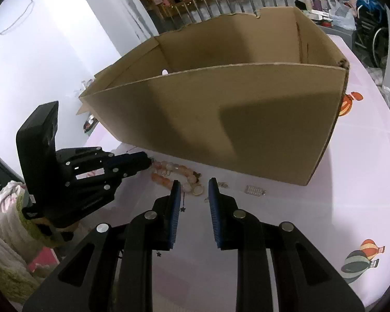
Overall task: Organize jewelry
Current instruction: 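Close the left gripper on the small jewellery beside the pink bracelet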
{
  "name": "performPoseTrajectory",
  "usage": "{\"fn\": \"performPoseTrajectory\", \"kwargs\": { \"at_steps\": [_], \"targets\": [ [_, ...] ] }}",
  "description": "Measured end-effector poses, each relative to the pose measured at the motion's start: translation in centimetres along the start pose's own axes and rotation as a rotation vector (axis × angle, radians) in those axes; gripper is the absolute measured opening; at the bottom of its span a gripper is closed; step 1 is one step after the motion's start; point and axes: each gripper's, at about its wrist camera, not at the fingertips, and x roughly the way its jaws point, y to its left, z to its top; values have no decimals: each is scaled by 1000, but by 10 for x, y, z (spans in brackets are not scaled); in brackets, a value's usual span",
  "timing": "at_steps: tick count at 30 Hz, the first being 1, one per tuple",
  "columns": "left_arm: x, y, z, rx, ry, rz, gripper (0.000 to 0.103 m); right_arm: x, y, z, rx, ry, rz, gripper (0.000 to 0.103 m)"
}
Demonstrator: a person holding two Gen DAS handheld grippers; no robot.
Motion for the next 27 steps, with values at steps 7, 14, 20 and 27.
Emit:
{"fn": "performPoseTrajectory", "kwargs": {
  "at_steps": [7,14,20,27],
  "targets": [
    [-6,9,-10,-98,-10,-44,1,0,-1,-3,14,4,-3,22],
    [-25,15,-29,-166,-42,-54,1,-1,0,-2,7,0,-7,22],
    [-45,11,-39,-209,-74,-48,1,-4,10,1,-41,-8,0,22],
    [-44,17,-47,-249,-46,-6,1,-4,13,-1,-64,12,-16,22]
  ]
}}
